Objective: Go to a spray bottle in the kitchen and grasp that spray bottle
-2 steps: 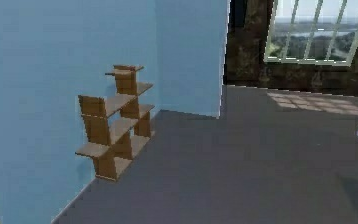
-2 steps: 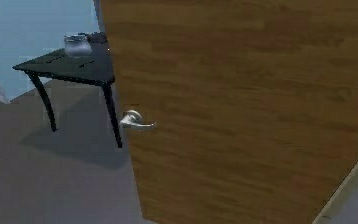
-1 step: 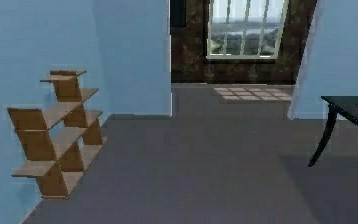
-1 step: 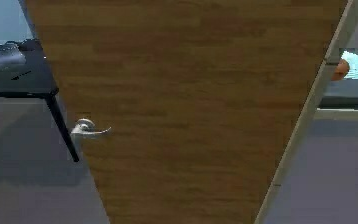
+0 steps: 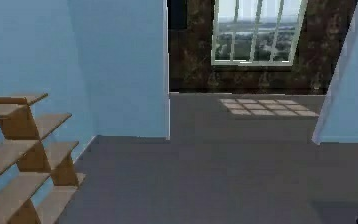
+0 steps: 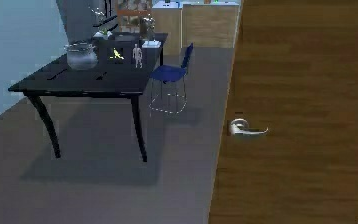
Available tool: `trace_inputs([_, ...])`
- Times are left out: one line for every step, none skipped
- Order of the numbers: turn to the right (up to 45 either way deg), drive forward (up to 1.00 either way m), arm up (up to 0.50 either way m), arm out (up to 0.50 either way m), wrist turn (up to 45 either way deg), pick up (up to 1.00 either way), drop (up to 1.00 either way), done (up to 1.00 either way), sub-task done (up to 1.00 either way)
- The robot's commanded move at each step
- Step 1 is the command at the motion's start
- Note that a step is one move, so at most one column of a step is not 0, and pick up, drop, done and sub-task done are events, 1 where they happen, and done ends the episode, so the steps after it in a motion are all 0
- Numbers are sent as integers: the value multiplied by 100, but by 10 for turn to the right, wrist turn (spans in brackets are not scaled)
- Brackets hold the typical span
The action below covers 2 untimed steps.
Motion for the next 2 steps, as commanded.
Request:
trace_inputs([270, 0, 0, 0, 0, 0, 0, 0, 0])
trace_inputs([0, 100, 0, 0, 0, 0, 0, 0, 0])
